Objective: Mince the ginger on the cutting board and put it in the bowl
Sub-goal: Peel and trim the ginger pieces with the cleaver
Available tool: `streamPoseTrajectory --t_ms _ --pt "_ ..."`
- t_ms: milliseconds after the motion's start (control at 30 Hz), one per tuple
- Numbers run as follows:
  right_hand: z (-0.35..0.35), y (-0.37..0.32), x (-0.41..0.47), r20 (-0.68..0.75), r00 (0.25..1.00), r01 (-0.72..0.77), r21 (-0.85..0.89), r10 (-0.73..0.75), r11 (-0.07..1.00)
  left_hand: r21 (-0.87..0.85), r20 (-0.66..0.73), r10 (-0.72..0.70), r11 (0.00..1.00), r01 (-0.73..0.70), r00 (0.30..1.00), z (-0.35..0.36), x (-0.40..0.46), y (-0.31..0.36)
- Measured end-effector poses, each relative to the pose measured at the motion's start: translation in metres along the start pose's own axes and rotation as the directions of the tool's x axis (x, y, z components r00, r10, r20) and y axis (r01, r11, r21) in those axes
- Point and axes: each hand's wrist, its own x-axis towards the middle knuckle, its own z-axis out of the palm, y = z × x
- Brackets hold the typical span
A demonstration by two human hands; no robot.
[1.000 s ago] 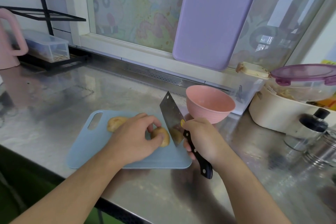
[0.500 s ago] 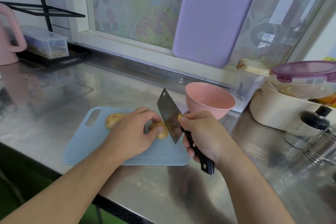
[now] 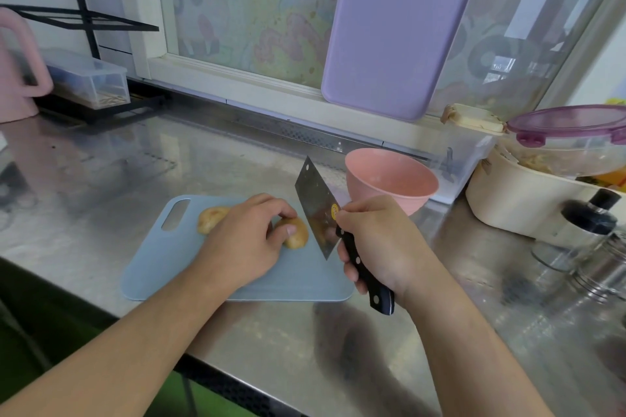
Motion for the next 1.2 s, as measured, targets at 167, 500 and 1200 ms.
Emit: streamPoseTrajectory --t_ms 167,500,1200 --pt "0.009 0.003 0.002 0.033 0.999 -0.019 0.070 0.017 0.997 -0.007 0.007 -0.004 1.000 0.004 1.000 -0.001 0.000 -0.001" --pt "0.011 -0.003 0.000 -0.055 0.998 0.039 -0.051 -0.041 0.998 -0.042 0.012 0.006 0.999 -0.006 1.000 -0.002 -0.001 0.003" --pt "0.016 -0.020 0.016 0.019 0.999 0.050 -0.267 -0.046 0.963 -0.049 -0.008 0.002 0.999 -0.003 1.000 -0.005 0.000 0.007"
